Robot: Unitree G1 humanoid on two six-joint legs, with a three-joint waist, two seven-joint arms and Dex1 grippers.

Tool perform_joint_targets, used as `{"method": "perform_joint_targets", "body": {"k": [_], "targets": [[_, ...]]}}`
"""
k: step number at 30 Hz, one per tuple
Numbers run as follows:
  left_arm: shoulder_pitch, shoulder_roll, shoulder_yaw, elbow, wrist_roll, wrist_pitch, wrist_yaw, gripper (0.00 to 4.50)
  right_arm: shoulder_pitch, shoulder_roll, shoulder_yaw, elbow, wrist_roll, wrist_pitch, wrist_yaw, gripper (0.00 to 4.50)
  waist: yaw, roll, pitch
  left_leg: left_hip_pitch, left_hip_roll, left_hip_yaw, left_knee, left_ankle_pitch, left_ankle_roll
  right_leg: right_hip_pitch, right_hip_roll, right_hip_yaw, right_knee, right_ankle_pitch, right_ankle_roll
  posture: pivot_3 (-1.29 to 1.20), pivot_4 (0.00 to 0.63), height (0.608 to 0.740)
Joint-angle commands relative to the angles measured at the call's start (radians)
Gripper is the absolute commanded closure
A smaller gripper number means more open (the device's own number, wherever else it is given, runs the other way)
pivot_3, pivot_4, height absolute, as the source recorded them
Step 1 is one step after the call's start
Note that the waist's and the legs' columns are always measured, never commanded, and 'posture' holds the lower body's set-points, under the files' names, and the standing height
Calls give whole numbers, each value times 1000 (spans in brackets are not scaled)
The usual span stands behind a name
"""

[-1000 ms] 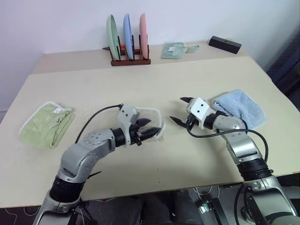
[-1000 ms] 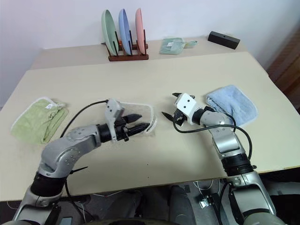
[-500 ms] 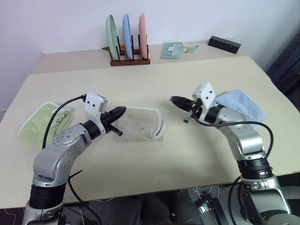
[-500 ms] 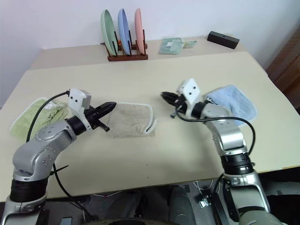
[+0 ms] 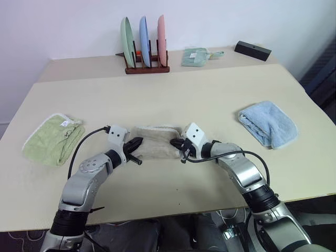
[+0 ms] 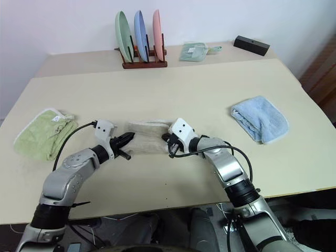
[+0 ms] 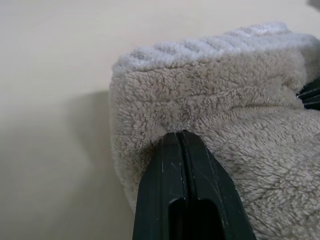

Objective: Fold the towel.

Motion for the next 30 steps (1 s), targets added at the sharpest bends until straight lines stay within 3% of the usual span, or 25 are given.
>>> {"method": "perform_joint_targets", "body": {"k": [1,3,6,12,18,25,30], "targets": [[26,-7,28,-11,-5,-13,-4,4500,19,-11,-17,-24,-4,0,4,4465,-1,0,0,0,0,0,0,0,0,0,0,0,0,0,0,0,150,740],[45,-17,74,-60,-44,-25,-7,4500,17,-11,-102,-98,110,69,37,4232,-1,0,0,0,0,0,0,0,0,0,0,0,0,0,0,0,150,740],[70,-8,159,-127,-113,-24,-20,4500,7,-35,-203,-203,240,188,68,3232,-1,0,0,-3,0,0,0,0,0,-2,0,0,0,0,0,0,150,740],[169,99,258,-236,-187,-23,-121,4500,-15,-78,-321,-302,397,458,14,138,-3,0,0,-2,1,0,-1,0,0,-2,0,0,0,0,0,0,150,740],[248,211,273,-299,-212,-21,-217,4500,-55,19,-410,-243,536,756,-119,62,0,0,0,-3,1,0,-1,0,0,-2,0,0,-1,0,0,0,150,740],[249,220,246,-293,-172,-41,-203,4500,-103,143,-449,-139,535,871,-271,62,-3,0,0,-3,1,0,-1,0,0,-2,0,0,-1,0,0,0,150,740],[251,199,202,-311,-151,-47,-190,4500,-97,163,-389,-125,508,879,-306,62,-4,0,0,-3,1,0,-1,0,0,-2,0,0,-1,0,0,0,150,740]]}}
